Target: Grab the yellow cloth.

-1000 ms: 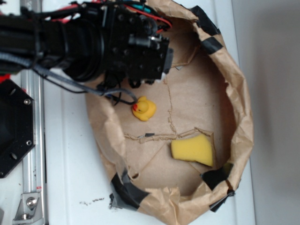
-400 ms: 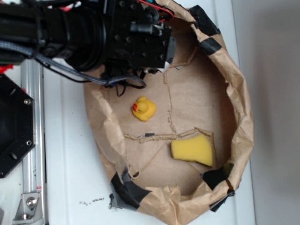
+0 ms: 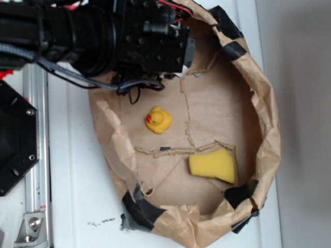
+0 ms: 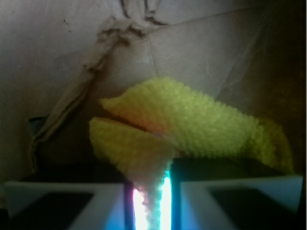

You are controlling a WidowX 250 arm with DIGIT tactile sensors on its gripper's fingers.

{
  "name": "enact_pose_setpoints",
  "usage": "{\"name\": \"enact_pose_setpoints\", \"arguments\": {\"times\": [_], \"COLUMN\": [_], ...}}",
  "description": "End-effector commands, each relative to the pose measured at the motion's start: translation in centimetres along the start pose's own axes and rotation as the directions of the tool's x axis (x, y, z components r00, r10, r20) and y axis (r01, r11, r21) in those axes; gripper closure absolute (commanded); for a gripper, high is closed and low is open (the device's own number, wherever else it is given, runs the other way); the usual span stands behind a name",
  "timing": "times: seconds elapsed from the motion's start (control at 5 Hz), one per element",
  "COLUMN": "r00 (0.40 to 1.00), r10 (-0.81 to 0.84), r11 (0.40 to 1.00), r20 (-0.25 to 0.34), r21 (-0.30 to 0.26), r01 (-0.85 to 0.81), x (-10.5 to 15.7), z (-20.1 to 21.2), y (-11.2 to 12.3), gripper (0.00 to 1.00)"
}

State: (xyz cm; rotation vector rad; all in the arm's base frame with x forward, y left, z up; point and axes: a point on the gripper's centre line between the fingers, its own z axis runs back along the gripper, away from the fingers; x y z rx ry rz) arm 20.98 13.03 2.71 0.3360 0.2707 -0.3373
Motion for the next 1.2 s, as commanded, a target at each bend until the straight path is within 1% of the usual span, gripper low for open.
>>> {"name": "enact_pose_setpoints", "arguments": {"times": [0.0, 0.2, 0.4, 0.6, 0.8, 1.0], "r00": [0.967, 0.816, 0.688, 0.529, 0.521, 0.539], "r10": [0.156, 0.441, 0.537, 0.611, 0.64, 0.639], "r11": [0.988, 0.896, 0.843, 0.774, 0.76, 0.763], "r20": [0.202, 0.374, 0.489, 0.588, 0.565, 0.548], "r21": [-0.042, -0.236, -0.285, -0.306, -0.37, -0.368], "r01": [-0.151, -0.376, -0.456, -0.554, -0.534, -0.531], "x": [0.2, 2.8, 3.0, 1.8, 1.7, 1.7], "z": [4.4, 11.5, 18.4, 21.9, 21.3, 20.4], "y": [-0.6, -1.6, -4.0, -3.1, -2.3, -2.1], "gripper": [1.0, 1.0, 1.0, 1.0, 1.0, 1.0]}}
